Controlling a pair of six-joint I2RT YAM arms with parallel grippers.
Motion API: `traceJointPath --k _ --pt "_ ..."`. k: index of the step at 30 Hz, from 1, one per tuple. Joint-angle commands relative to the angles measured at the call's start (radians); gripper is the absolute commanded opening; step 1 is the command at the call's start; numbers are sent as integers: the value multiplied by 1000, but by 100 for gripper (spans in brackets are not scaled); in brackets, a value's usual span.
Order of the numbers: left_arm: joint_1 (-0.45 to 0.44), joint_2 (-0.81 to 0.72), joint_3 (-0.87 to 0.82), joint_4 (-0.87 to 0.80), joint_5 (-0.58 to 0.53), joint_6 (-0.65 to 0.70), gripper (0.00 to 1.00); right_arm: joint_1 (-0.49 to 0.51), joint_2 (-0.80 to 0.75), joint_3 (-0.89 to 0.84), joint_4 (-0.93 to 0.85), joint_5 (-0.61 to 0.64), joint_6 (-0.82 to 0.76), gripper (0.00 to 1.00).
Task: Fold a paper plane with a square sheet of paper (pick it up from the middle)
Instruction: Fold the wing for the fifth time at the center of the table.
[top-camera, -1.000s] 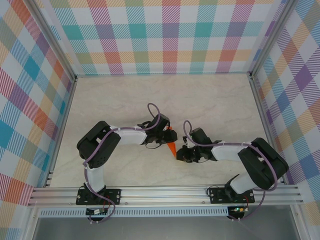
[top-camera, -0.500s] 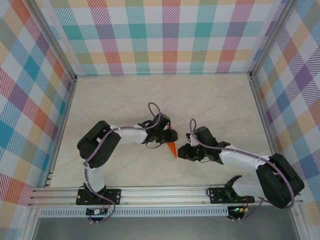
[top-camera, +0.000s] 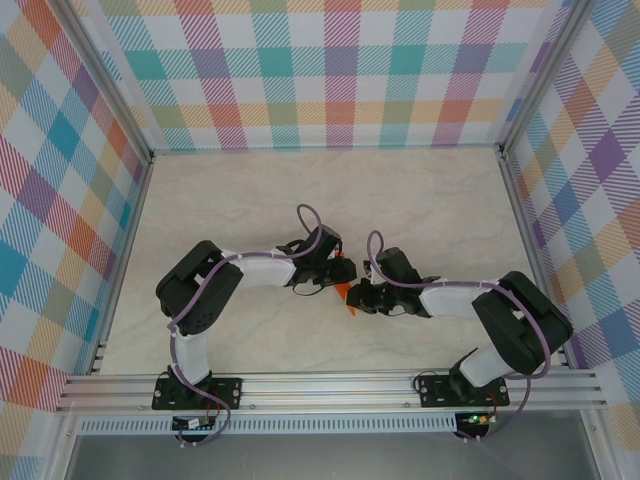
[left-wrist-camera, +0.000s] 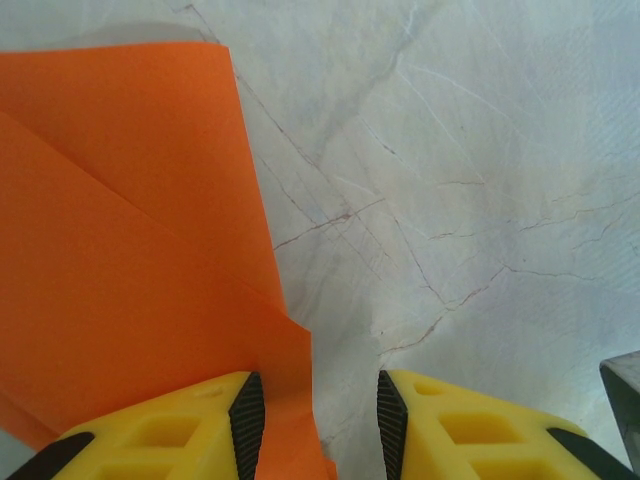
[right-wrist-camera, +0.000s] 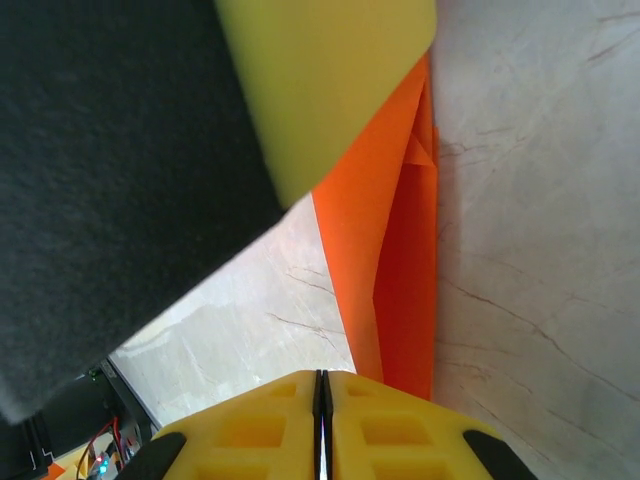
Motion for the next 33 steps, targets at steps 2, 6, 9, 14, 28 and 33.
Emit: traceJointPath --k 2,6,9,14,28,33 --pt "-5 39 -1 -55 -16 6 39 3 33 20 22 8 -22 12" --pt "-4 35 -3 -54 -16 7 39 3 87 18 -20 35 -46 11" --pt "-4 21 5 -71 -23 26 40 1 106 4 -68 69 -82 8" --pt "17 -2 33 -145 -90 101 40 1 111 -36 -104 69 -103 8" --pt "123 22 38 -96 -124 163 44 1 168 -27 -146 39 -115 7" --pt "155 54 40 -60 -96 174 45 1 154 -29 -151 34 -113 7"
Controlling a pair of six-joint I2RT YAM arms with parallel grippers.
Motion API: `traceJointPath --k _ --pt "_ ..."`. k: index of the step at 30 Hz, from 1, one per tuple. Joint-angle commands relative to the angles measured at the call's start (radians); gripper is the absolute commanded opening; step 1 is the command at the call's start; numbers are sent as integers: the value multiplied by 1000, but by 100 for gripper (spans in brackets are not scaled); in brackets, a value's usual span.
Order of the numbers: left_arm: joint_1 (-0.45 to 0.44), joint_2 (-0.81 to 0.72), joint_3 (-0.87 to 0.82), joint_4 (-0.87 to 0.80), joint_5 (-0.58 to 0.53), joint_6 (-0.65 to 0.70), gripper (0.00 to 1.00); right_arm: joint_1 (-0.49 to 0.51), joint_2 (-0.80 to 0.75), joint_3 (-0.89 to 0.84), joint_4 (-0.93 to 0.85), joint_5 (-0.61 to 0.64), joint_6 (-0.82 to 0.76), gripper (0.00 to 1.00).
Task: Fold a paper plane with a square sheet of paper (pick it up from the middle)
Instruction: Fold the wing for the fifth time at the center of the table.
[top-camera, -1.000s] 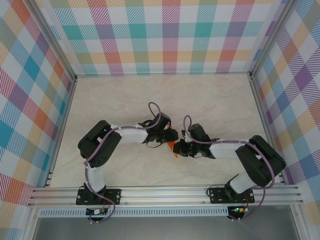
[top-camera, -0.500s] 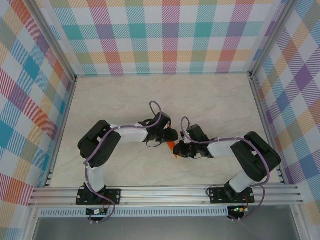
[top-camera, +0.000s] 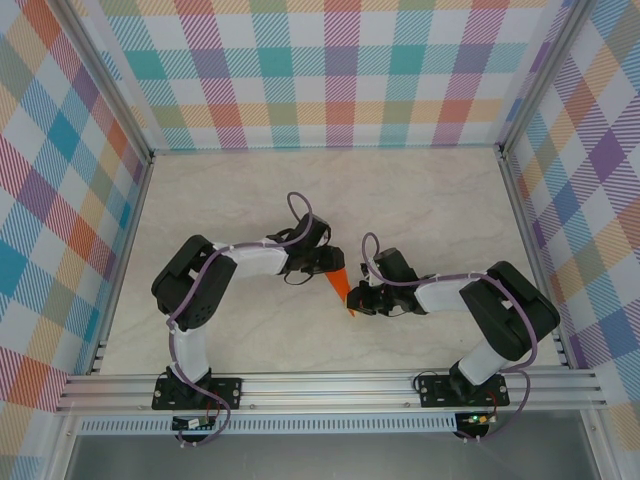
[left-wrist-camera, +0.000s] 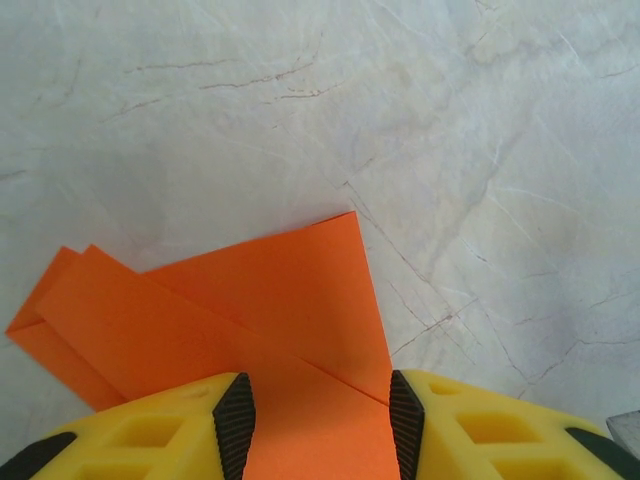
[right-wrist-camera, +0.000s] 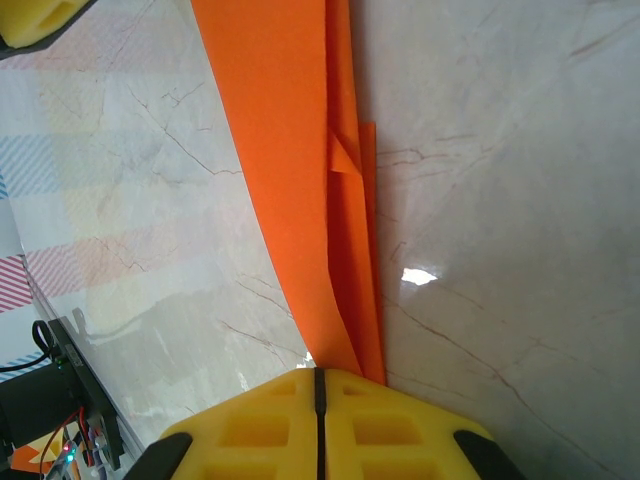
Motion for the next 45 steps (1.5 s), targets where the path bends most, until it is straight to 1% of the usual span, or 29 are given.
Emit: traceJointPath --k 1,7,14,17,23,26,27,29,31,34,36,38,39,42,45 --pt "56 49 -3 16 -60 37 45 15 60 -42 -157 60 -32 7" --pt "101 37 -9 15 -51 49 46 15 42 -44 -163 59 -29 8" --pt "137 53 60 -45 -29 87 47 15 35 -37 -153 45 -24 8" --pt "151 42 78 -65 -23 92 48 15 32 -40 -119 20 -15 9" --pt "162 -60 122 -166 -54 115 52 15 12 -6 -110 -1 -12 11" --pt "153 -133 113 -210 -52 83 55 15 -23 12 -108 -18 -14 14" --pt "141 -159 103 -222 -57 64 56 15 -42 14 -106 -21 -13 15" --pt "104 -192 101 -306 -109 29 58 15 -99 21 -115 -15 -18 21" --pt "58 -211 109 -399 -194 -18 59 15 -172 26 -157 17 -33 31" --pt "-35 -228 121 -491 -303 -88 61 15 -318 30 -269 127 -73 46" --pt "-99 -225 135 -530 -367 -136 64 6 -414 23 -383 252 -94 55" --pt "-147 -202 161 -566 -414 -187 68 -29 -480 9 -468 333 -88 59" --pt "-167 -182 180 -577 -419 -195 69 -57 -506 -4 -490 341 -87 61" --pt "-213 -109 253 -627 -451 -218 71 -123 -553 -42 -480 295 -94 64" --pt "-232 -23 345 -685 -469 -229 73 -138 -556 -54 -473 263 -102 65"
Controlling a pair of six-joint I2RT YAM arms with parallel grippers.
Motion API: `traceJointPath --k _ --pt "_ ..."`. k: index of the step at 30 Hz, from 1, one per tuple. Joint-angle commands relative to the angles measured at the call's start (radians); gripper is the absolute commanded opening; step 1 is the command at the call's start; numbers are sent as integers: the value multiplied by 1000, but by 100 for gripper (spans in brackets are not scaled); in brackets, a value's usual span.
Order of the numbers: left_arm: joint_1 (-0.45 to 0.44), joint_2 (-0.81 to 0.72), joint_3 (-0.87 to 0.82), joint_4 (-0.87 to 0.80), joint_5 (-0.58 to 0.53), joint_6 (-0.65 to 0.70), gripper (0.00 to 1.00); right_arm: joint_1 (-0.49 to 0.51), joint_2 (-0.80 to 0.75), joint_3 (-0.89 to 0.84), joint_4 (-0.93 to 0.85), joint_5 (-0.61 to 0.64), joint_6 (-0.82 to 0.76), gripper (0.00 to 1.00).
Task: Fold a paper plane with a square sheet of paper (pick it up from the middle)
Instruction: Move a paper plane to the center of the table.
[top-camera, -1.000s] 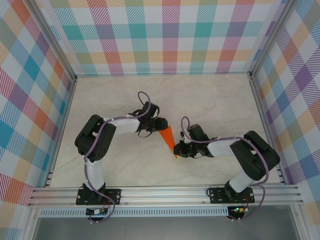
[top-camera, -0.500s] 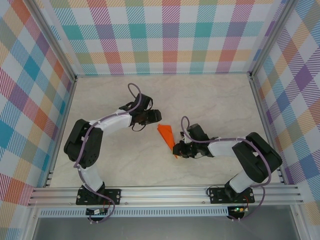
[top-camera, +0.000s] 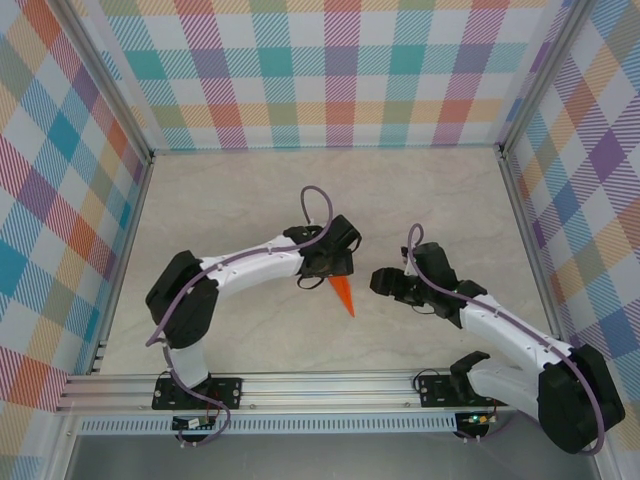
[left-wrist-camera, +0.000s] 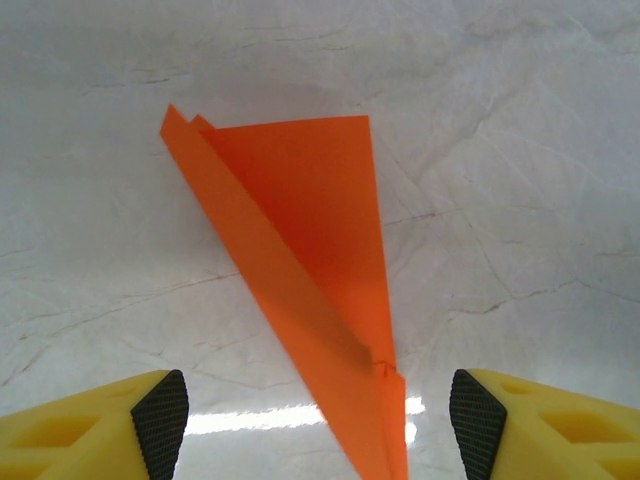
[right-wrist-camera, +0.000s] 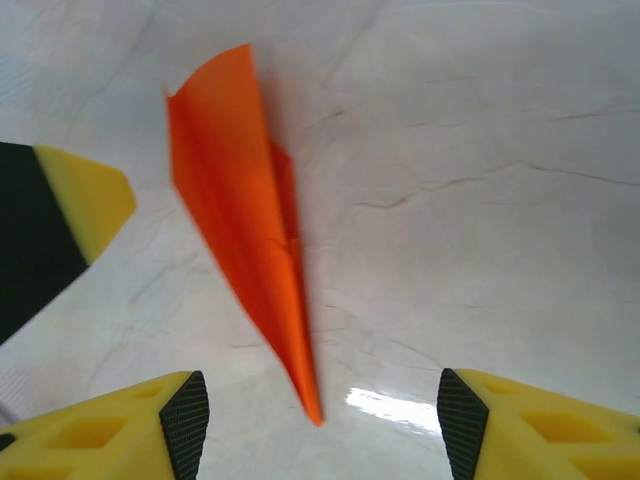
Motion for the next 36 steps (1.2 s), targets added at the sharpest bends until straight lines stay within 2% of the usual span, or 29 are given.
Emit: traceJointPath --k 1,5,8,16,22,24,31,36 --pt "-17 84 95 -119 -77 -51 73 -5 2 -29 -62 -6 -26 65" --pt "-21 149 139 -153 -84 -64 72 -5 7 -59 -33 -22 -8 66" --pt "-21 163 142 -154 -78 -66 67 -4 6 -81 2 -48 1 67" --pt "-21 77 38 -70 -82 -75 40 -5 53 -63 25 -111 -37 68" --pt "-19 -1 -76 18 -81 -64 12 -5 104 -39 65 -174 -63 68" --pt "-19 -27 -115 58 -74 -59 6 -5 125 -26 79 -203 -77 68" --pt "-14 -88 -201 141 -43 -24 0 -5 201 28 127 -296 -122 68" --pt "0 -149 -302 218 -28 -13 0 1 294 88 141 -354 -160 67"
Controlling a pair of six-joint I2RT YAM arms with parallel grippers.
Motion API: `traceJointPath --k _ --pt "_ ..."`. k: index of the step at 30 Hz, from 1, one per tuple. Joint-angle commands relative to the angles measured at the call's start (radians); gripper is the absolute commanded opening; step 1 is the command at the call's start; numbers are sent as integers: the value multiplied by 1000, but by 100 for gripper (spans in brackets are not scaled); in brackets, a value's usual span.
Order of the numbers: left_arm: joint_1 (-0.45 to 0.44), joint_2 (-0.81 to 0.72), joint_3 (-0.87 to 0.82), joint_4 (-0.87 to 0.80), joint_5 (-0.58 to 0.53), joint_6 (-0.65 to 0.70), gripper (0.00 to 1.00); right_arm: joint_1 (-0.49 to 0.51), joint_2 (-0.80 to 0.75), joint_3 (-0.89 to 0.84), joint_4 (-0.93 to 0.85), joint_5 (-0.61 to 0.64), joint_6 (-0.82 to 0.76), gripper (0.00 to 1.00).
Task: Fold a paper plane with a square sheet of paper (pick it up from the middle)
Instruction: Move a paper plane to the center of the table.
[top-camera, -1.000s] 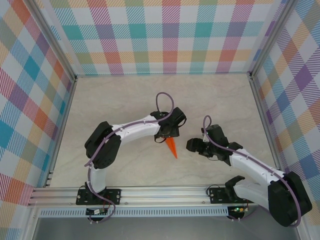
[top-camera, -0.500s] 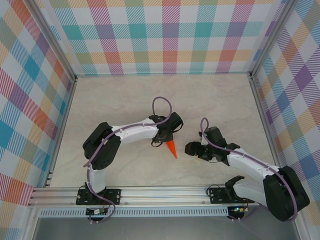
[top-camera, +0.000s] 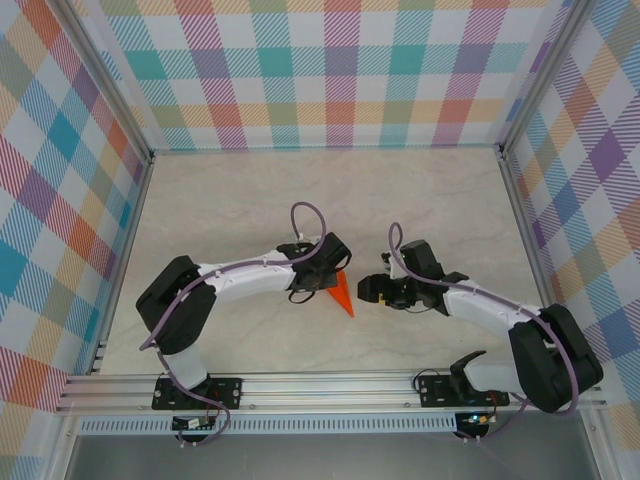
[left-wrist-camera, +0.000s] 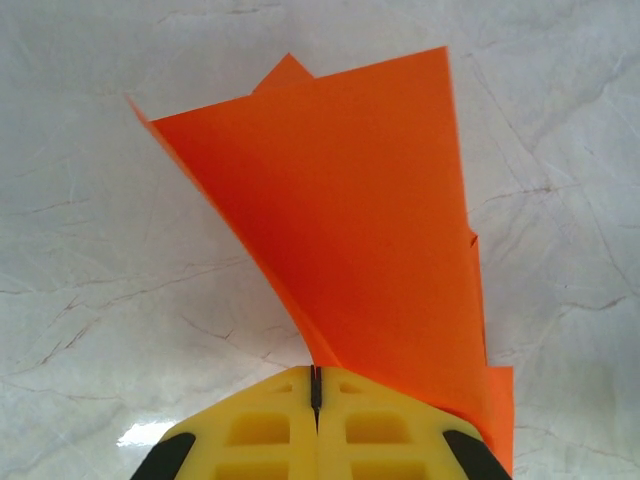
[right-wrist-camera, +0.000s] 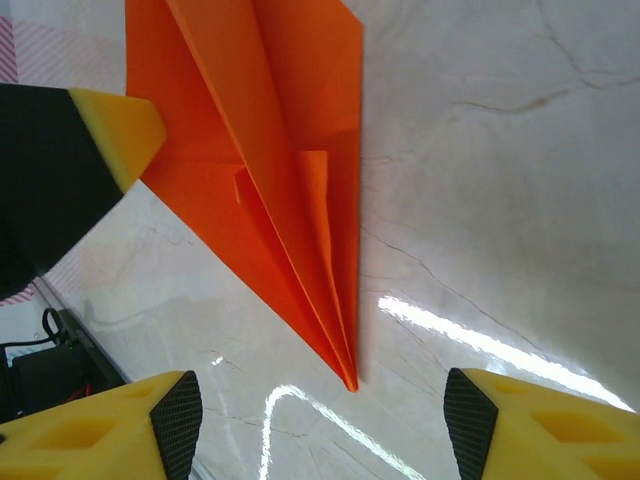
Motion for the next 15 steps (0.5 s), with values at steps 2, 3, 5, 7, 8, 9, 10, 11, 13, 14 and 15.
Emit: traceJointPath --k 2,3,5,7,8,9,10,11,13,14,15 --pt "17 -72 -77 78 20 19 0 9 92 68 39 -82 -59 67" --pt "20 -78 -87 89 27 20 0 12 117 82 48 -95 -62 67" --pt "24 -82 -93 95 34 32 0 22 165 109 59 -117 -70 66" --pt "27 -80 -96 93 38 40 0 35 209 138 58 -124 -83 63" --pt "26 -80 -95 94 41 41 0 40 231 158 53 -124 -94 62" --pt "25 -79 -98 99 44 43 0 43 251 176 45 -122 -105 60" --pt "27 -79 -100 104 51 47 0 45 269 191 37 -118 -112 60" --pt "26 -80 -104 111 55 48 0 48 288 206 29 -109 -119 59" --pt "27 -81 -105 116 60 51 0 51 315 226 25 -105 -129 59" --pt "27 -81 -106 117 60 53 0 52 325 234 26 -102 -132 59" --pt "26 -80 -105 117 62 53 0 53 339 243 25 -96 -133 59"
